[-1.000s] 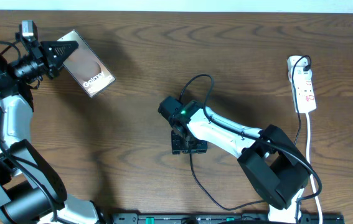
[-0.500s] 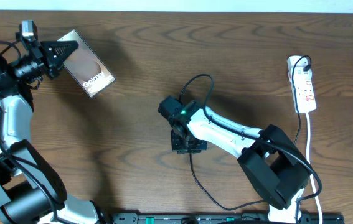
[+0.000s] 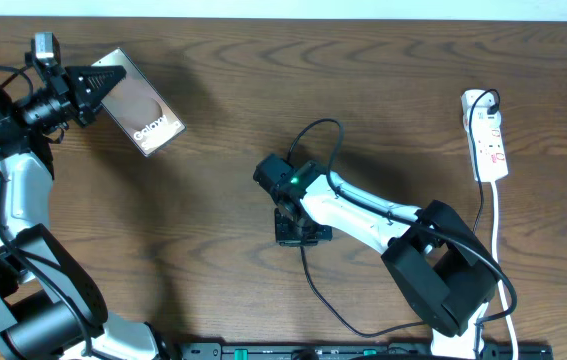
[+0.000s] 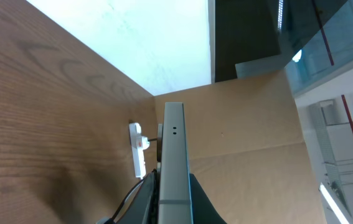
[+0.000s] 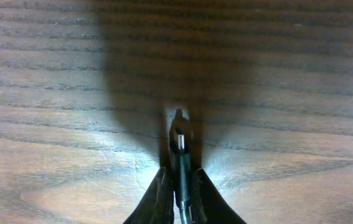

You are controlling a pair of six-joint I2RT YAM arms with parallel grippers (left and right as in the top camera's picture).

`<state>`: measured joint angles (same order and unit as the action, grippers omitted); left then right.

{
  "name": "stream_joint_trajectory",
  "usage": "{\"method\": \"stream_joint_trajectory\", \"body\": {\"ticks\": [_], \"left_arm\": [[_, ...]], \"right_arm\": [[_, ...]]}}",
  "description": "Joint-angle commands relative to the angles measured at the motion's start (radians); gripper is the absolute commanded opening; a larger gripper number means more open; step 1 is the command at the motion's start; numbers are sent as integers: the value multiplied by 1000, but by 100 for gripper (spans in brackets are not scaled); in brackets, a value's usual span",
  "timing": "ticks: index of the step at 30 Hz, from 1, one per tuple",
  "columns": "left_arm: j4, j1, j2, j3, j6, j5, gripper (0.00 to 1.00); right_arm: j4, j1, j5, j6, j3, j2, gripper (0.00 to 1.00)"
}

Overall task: Plug charger to phone and switch on socket
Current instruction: 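Close the right gripper on the black cable plug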

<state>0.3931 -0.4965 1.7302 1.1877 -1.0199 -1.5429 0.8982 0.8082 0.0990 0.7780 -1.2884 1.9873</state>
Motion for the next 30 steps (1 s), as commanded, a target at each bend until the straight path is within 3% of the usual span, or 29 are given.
{"method": "stream_joint_trajectory", "body": {"ticks": [1,5,15,30], "left_arm": [[6,-3,-2,9,6,-28,7],[6,-3,-2,9,6,-28,7],[6,-3,-2,9,6,-28,7],[6,-3,-2,9,6,-28,7]], "right_arm": [[-1,2,-12,3,8,-5,6],[-1,2,-12,3,8,-5,1],[16,-2,-8,8,8,-5,5],[80,-3,16,16,8,-5,1]]}}
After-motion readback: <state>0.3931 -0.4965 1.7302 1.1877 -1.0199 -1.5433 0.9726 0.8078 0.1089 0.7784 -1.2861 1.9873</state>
